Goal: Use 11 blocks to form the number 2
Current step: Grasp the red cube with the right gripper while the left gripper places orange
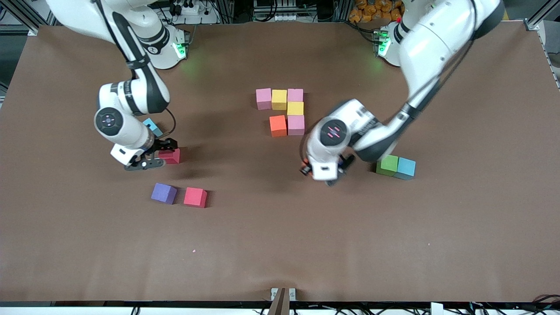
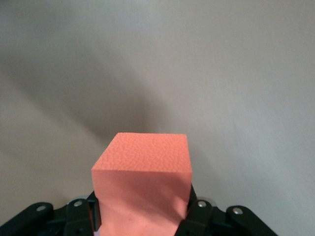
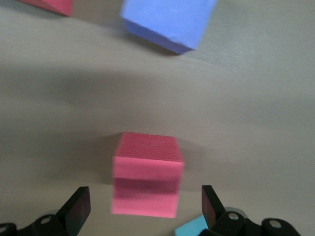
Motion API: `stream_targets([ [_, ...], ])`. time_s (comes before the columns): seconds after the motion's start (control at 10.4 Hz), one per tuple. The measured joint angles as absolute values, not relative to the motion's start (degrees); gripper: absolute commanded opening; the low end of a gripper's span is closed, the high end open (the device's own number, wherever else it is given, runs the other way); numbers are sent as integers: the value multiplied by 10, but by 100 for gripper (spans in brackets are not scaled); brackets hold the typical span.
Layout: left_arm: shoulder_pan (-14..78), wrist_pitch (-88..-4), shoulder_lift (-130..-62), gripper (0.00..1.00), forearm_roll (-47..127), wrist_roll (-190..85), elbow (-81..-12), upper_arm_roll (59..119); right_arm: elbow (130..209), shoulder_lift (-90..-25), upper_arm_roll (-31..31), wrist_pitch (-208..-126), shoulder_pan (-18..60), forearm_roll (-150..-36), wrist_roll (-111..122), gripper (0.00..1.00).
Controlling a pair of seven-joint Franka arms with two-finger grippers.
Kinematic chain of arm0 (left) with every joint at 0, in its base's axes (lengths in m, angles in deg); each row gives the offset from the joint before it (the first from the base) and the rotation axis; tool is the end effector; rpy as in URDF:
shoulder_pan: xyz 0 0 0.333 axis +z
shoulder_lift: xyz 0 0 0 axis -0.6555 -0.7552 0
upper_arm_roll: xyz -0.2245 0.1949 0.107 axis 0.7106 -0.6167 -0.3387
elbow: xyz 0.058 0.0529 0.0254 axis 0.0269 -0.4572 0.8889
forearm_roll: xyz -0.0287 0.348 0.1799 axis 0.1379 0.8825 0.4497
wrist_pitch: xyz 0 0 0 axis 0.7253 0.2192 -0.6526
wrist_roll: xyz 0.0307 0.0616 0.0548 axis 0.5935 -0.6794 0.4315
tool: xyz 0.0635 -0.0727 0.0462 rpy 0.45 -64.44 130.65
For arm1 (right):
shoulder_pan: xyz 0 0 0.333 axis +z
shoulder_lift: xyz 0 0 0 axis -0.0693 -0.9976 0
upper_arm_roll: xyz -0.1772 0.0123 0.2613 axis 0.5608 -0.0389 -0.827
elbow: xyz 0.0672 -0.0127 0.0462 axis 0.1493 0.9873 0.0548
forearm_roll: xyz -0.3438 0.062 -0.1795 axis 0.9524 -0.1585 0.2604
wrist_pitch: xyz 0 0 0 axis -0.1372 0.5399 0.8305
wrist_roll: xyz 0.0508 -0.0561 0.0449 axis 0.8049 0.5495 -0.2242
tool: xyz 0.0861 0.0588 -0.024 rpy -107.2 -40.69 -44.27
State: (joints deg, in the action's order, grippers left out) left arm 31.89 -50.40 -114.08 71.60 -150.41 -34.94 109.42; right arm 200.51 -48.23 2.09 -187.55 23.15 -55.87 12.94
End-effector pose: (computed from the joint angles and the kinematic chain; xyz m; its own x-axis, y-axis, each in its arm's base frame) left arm 0.5387 -0.4480 0.2713 0.6069 0.7876 -0.1067 0.7901 -0.6124 -0.0265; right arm 0.5143 0.1039 0.2435 0.9793 0.1571 -0.1277 0.1634 -0.9857 0.0401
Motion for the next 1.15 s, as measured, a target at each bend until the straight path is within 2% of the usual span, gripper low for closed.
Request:
stream_targets([
  [0.29, 236, -504, -1138, 0, 716, -1691, -321, 1096, 2034, -483, 22, -1937, 238, -559, 118, 100],
  [0.48, 192, -507, -1139, 0, 716, -1794, -313, 1096, 2044, -484, 24, -1948, 231, -559, 98, 100],
  [0.96, 127, -573, -1162, 0, 716, -1979, -309, 1089, 2071, -512, 25, -2021, 222, -559, 94, 100],
  [1.15, 118, -580, -1185, 0, 716, -2015, -309, 1084, 2072, -522, 25, -2028, 222, -559, 94, 52],
])
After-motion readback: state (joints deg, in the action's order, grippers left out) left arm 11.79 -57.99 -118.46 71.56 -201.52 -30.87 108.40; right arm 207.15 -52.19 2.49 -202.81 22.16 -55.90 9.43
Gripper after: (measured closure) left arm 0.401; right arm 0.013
